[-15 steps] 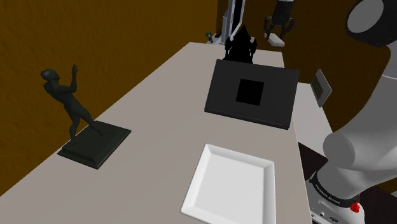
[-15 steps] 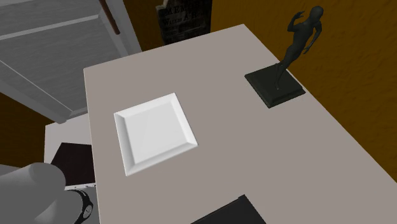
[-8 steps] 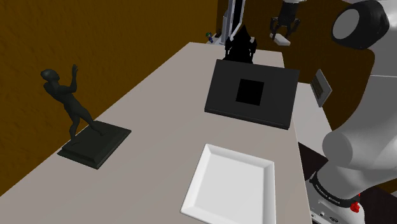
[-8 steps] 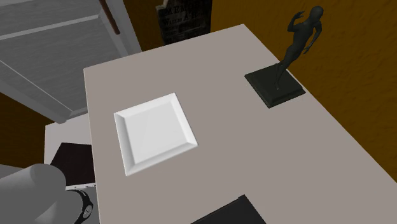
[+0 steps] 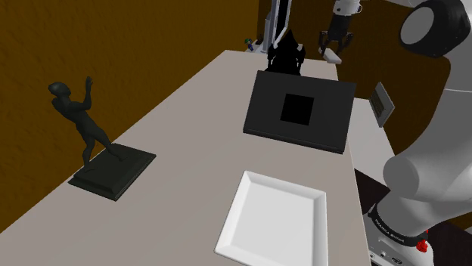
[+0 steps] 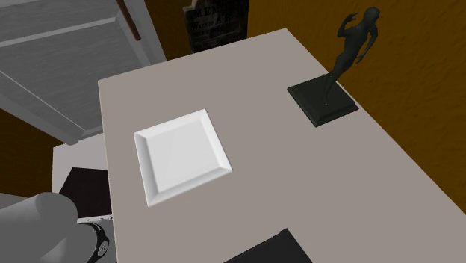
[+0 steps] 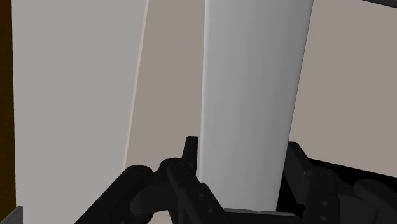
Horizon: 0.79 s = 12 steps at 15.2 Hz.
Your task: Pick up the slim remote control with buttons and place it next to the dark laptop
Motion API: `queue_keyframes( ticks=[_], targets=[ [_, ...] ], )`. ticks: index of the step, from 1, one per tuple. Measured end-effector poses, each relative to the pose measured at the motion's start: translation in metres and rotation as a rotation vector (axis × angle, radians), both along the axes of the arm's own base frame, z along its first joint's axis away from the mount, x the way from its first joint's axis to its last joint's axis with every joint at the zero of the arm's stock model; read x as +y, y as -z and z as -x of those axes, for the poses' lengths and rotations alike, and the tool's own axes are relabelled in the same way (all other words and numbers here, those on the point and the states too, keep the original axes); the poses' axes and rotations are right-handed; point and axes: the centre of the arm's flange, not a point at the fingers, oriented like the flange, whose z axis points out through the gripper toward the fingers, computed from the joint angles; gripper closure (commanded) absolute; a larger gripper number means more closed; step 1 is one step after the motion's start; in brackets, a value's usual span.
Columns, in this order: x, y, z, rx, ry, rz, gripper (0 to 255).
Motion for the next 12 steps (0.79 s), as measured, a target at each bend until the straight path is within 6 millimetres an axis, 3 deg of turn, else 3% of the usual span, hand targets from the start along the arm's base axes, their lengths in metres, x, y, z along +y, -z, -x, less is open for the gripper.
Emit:
queue_keyframes(
  ticks=[12],
  targets=[
    [0.001,0.063,-0.001,0.0,0.0,0.0,255]
  ],
)
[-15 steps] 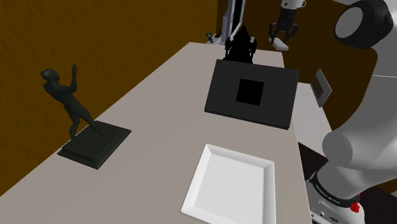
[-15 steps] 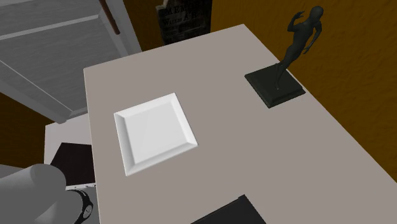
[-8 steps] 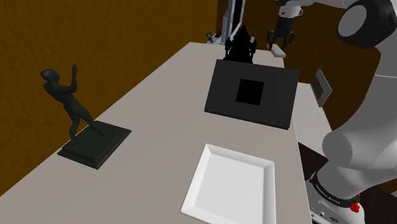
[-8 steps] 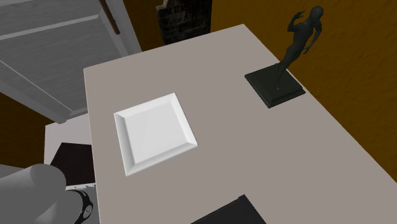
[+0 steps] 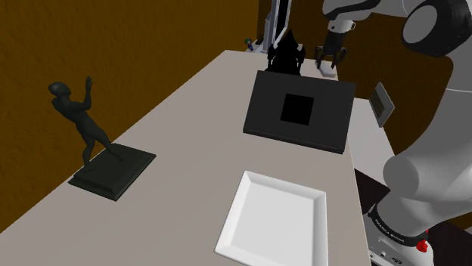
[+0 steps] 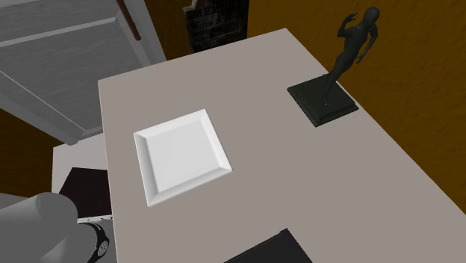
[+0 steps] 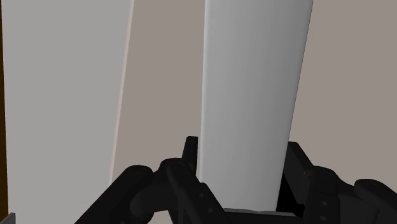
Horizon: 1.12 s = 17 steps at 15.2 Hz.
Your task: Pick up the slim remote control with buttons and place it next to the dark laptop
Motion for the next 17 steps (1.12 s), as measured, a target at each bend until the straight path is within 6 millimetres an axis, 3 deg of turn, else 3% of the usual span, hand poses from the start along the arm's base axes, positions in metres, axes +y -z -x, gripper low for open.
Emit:
queue_keyframes(
  ticks=[17],
  targets=[
    [-0.001,0.09,0.0,0.0,0.0,0.0,255]
  ],
)
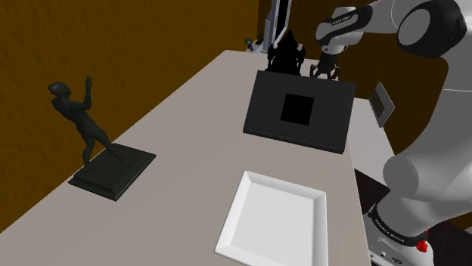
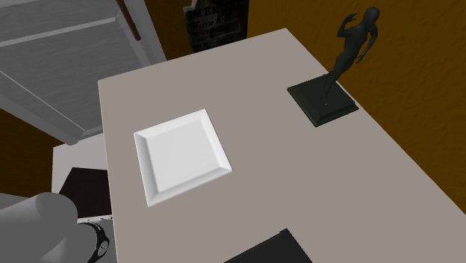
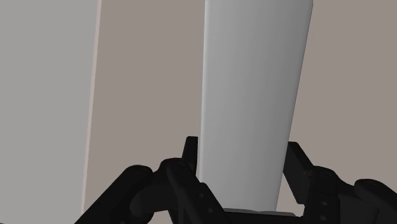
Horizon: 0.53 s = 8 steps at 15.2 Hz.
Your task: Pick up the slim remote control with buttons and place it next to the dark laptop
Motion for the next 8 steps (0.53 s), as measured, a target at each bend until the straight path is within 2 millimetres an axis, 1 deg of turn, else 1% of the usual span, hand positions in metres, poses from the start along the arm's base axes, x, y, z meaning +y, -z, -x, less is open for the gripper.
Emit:
queue_keyframes(
  ticks=[8],
  targets=[
    [-0.001,0.042,0.0,0.0,0.0,0.0,255]
  ],
)
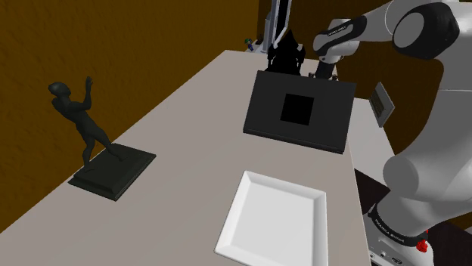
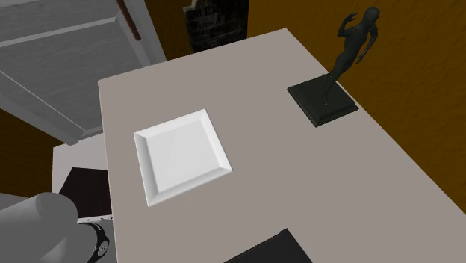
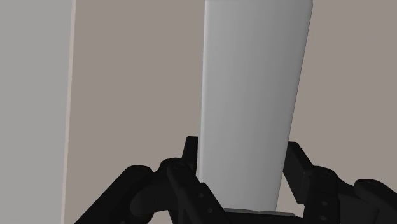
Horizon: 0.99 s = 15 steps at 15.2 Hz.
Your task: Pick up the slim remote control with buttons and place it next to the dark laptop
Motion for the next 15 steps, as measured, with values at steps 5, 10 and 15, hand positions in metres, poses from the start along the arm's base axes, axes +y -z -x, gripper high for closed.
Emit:
queue_keyframes(
  ticks=[5,10,15],
  targets=[
    [0.0006,0.0125,0.0003,0.0,0.0,0.0,255],
    [0.0006,0.0126,0.0003,0.0,0.0,0.0,0],
    [0.0006,0.0125,0.0002,-0.001,0.0,0.0,0]
  ],
)
